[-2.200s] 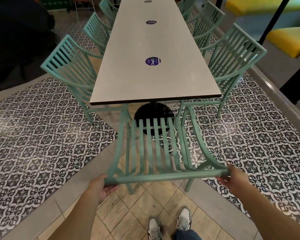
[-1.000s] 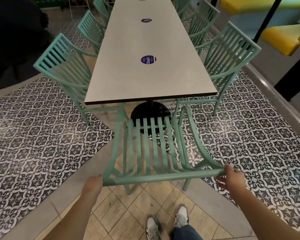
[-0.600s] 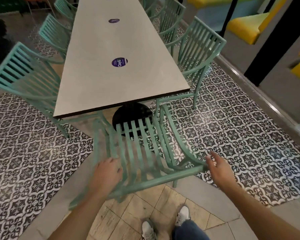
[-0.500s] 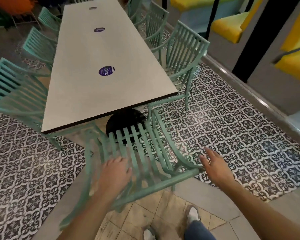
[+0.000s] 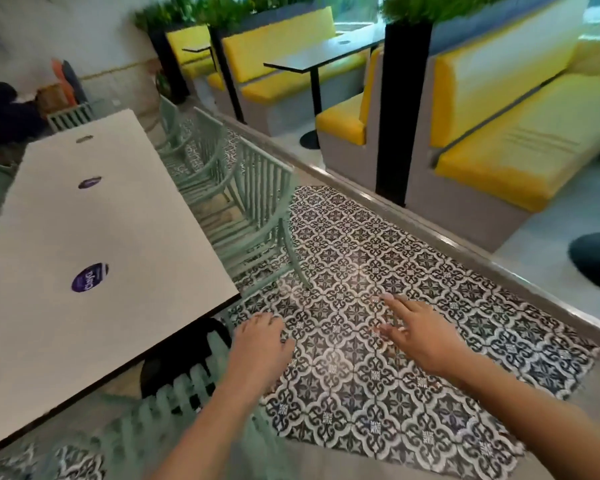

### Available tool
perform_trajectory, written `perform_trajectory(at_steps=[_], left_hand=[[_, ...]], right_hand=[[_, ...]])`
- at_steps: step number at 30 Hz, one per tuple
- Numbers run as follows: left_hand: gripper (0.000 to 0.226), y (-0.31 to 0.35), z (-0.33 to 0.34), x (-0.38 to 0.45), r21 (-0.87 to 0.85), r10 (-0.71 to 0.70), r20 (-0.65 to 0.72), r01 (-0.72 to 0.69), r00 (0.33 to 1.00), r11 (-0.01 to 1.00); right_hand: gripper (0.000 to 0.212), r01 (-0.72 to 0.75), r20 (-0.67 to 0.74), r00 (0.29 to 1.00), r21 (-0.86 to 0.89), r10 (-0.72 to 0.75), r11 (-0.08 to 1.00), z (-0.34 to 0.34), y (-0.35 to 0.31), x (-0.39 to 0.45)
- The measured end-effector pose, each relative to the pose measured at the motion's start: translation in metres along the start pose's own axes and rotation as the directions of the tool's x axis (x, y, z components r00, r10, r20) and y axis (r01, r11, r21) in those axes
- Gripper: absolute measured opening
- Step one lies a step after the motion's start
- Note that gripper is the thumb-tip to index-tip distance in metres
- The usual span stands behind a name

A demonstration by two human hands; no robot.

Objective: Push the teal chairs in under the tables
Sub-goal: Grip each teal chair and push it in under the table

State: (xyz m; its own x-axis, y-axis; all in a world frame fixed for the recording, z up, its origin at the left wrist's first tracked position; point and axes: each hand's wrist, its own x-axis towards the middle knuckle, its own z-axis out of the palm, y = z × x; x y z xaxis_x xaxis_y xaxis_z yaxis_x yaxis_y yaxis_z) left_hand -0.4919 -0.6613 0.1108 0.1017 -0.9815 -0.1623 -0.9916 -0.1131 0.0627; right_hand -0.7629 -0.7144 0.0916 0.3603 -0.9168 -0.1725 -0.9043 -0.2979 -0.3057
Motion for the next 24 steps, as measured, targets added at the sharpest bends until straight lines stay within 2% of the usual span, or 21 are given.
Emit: perform_trajectory(at_steps=[3, 6, 12, 16, 21, 24], left_hand=[[0.044, 0.039, -0.015, 0.057, -0.067, -0.041, -0.008, 0.040, 0.999, 0.997], [0.044, 0.061, -0.034, 0.112, -0.077, -0.021, -0.083, 0.014, 0.996, 0.997], [0.040, 0.057, -0.052, 0.265, -0.099, -0.053, -0.173, 0.036, 0.983, 0.994], [0.041, 0.051, -0.054, 0.364, -0.194, -0.113, -0.128, 0.087, 0.985, 0.977], [0.040, 0.055, -0.080, 0.457, -0.408, -0.238, -0.062, 0.192, 0.969, 0.892], [0.034, 0.049, -0.087, 0.514, -0.564, -0.347, -0.017, 0.278, 0.938, 0.778]], right_hand=[[0.068, -0.023, -0.036, 0.999, -0.014, 0.022, 1.000, -0.037, 0.043, 0.041], [0.067, -0.043, -0.069, 0.997, -0.004, 0.042, 0.999, -0.065, 0.069, 0.095], [0.064, -0.021, -0.086, 0.996, 0.016, 0.022, 1.000, -0.098, 0.110, 0.227], [0.063, -0.050, -0.054, 0.997, 0.063, 0.054, 0.997, -0.116, 0.123, 0.315], [0.059, -0.064, 0.010, 0.998, 0.181, 0.063, 0.981, -0.139, 0.118, 0.411], [0.056, -0.088, 0.053, 0.996, 0.337, 0.074, 0.937, -0.147, 0.121, 0.478]])
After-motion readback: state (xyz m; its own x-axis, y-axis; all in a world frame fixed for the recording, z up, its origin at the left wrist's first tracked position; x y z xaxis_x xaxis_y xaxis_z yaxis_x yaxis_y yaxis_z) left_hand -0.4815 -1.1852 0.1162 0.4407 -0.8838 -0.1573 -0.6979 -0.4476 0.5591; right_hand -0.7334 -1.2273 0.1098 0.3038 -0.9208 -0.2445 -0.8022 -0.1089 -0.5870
